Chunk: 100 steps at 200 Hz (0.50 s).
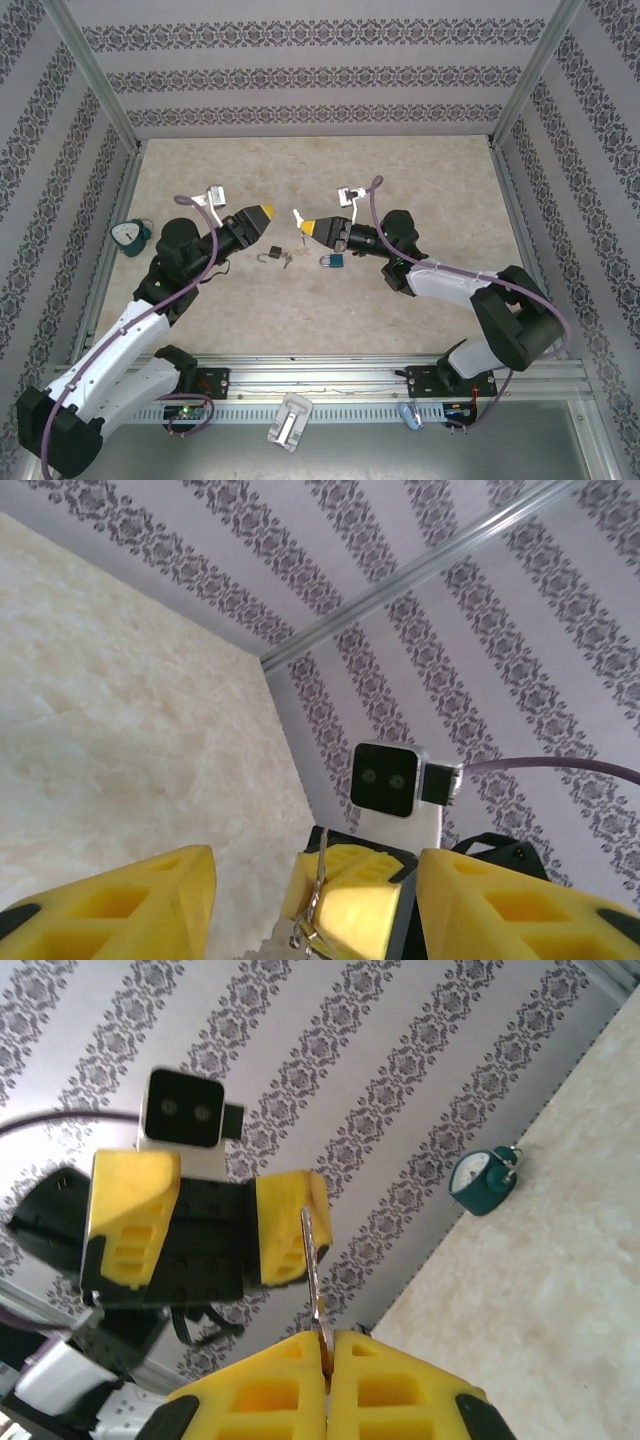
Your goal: Unlock with the key
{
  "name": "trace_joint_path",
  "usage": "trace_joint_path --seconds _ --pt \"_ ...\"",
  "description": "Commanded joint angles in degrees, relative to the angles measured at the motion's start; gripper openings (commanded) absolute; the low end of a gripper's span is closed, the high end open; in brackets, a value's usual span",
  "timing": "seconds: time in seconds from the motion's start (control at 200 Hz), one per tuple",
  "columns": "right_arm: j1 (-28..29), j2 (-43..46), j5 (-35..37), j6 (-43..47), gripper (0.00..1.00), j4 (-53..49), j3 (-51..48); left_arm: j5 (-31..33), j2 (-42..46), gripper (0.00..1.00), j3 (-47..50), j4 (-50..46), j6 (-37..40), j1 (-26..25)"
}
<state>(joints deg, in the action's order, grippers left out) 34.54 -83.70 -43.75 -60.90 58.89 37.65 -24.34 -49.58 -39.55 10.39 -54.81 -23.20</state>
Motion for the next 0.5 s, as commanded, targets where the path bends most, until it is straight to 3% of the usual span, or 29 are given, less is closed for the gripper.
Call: trace_joint_path --seconds 0.0,0.245,0.495 --pt "-0.2 3.4 -5.6 7.7 0.00 -12.3 3.0 -12.2 -3.4 0.56 -5.5 -8.9 3.5 1.6" --pt "-0.2 7.3 -9.4 14.8 0.00 -24.3 5.1 -24.1 -9.6 0.59 -10.0 -12.5 6.7 1.7" --pt "0.1 6.8 -12.3 15.2 0.00 -25.8 6.4 -25.5 -9.7 0.48 -10.1 -13.4 7.5 1.3"
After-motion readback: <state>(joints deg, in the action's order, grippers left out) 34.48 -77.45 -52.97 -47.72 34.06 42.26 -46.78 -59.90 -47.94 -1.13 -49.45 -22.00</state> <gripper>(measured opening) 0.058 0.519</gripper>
